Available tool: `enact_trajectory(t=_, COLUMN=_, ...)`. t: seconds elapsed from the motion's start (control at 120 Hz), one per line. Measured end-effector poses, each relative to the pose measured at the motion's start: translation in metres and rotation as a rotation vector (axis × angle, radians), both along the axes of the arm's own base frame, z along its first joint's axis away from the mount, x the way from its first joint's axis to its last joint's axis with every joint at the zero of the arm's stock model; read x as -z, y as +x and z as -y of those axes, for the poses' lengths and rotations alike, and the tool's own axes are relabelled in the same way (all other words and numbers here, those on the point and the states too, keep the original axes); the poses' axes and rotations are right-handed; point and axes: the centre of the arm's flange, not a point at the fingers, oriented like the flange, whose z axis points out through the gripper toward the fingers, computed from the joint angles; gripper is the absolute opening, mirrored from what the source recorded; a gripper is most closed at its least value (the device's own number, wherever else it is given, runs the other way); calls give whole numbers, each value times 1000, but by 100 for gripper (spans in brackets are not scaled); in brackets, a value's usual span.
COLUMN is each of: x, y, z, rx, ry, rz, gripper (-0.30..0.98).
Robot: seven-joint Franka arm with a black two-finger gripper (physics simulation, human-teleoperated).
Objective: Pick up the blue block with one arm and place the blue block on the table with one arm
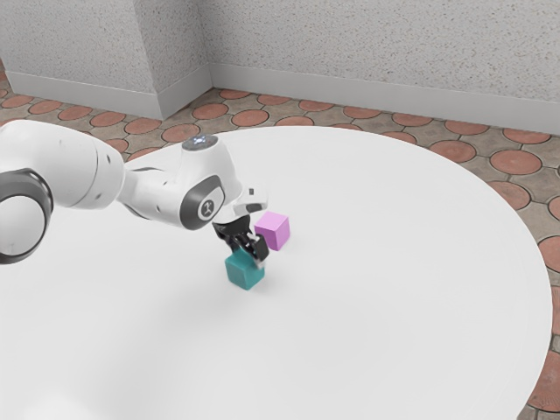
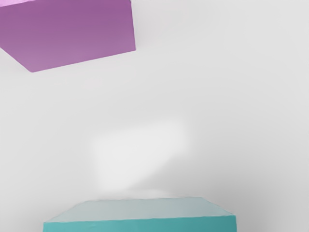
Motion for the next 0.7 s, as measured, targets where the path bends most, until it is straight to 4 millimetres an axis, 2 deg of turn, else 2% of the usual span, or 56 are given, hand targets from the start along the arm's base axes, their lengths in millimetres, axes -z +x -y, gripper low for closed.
enact_trajectory(t=0.025, x=-7, y=1, z=0, rx=2, ry=1, rz=10, gripper=60)
enact_trajectory(t=0.067, x=-35, y=3, z=1, rx=4, ry=4, rz=47, gripper=61)
enact_trajectory(t=0.175, x=-181, y=-9, z=-3, rx=-9, ry=29, rz=162, gripper=64)
enact_trajectory(t=0.217, x=-218, y=-15, z=-3, rx=-13, ry=34, rz=168, gripper=65)
enact_trajectory(t=0.25, x=-235, y=-20, z=-3, rx=-16, ry=37, rz=158, gripper=66)
enact_trajectory(t=0.308, x=-244, y=-27, z=-4, rx=-21, ry=42, rz=119, gripper=66)
enact_trajectory(t=0.558, x=-236, y=-40, z=-7, rx=-32, ry=52, rz=-12, gripper=68)
enact_trajectory(t=0.7, x=-239, y=-41, z=-12, rx=-45, ry=56, rz=-43, gripper=68)
